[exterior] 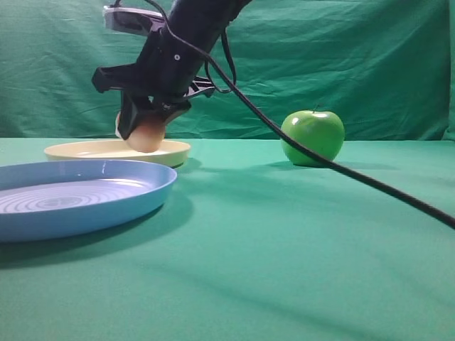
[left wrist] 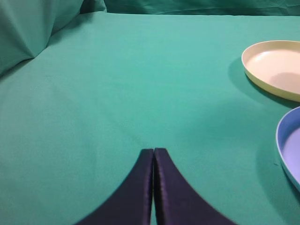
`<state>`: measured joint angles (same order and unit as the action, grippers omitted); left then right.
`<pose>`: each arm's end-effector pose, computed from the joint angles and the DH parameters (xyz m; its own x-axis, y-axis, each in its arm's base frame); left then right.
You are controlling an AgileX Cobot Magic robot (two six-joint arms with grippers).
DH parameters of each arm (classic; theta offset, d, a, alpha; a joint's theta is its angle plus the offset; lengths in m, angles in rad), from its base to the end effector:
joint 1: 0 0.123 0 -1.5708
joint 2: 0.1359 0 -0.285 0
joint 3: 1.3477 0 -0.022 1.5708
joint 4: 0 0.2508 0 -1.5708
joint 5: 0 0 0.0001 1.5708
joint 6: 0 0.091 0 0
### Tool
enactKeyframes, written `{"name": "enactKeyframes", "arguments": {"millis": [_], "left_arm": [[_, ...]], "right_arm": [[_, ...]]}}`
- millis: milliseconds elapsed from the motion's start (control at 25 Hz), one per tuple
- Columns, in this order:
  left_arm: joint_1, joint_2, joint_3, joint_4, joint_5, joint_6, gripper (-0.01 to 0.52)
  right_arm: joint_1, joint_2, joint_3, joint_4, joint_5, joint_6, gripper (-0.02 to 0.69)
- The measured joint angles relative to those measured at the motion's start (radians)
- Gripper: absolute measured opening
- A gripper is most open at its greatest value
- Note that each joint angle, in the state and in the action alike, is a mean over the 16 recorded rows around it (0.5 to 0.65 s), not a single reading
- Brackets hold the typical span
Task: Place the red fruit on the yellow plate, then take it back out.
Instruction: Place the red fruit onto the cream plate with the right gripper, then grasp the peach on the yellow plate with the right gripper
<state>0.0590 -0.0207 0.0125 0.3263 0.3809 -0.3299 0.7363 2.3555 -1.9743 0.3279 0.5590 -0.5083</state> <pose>0.0508 0.0139 0.1776 -0.2590 -0.0407 -0.9650 -0.1799 0.9837 0.0068 0.3851 0.3700 0.1778 -0.3635 -0.6294 -0.6868 -0.8511 0.5241 -0.0298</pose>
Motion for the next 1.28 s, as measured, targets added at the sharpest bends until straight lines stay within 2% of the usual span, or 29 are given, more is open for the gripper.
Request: {"name": "enactKeyframes", "arguments": {"millis": [120,200,560,720,880,1280], "left_arm": [[0.000,0.000,0.000,0.000,0.000,0.000,0.000],[0.000,0.000,0.000,0.000,0.000,0.000,0.000],[0.000,0.000,0.000,0.000,0.000,0.001,0.000],[0.000,0.000,0.000,0.000,0.000,0.001,0.000],[0.000,0.000,0.000,0.000,0.000,0.001,0.000],[0.000,0.000,0.000,0.000,0.000,0.001,0.000]], "right_arm": [[0.000,-0.027,0.000,-0.001,0.033,0.000,0.556],[0.000,-0.056,0.000,-0.002,0.065,0.000,0.509],[-0.025,-0.292,-0.001,-0.024,0.286,0.097,0.155],[-0.047,-0.423,-0.001,-0.061,0.395,0.181,0.040],[-0.069,-0.546,0.004,-0.110,0.482,0.267,0.002],[-0.090,-0.873,0.173,-0.237,0.548,0.364,0.000]]}}
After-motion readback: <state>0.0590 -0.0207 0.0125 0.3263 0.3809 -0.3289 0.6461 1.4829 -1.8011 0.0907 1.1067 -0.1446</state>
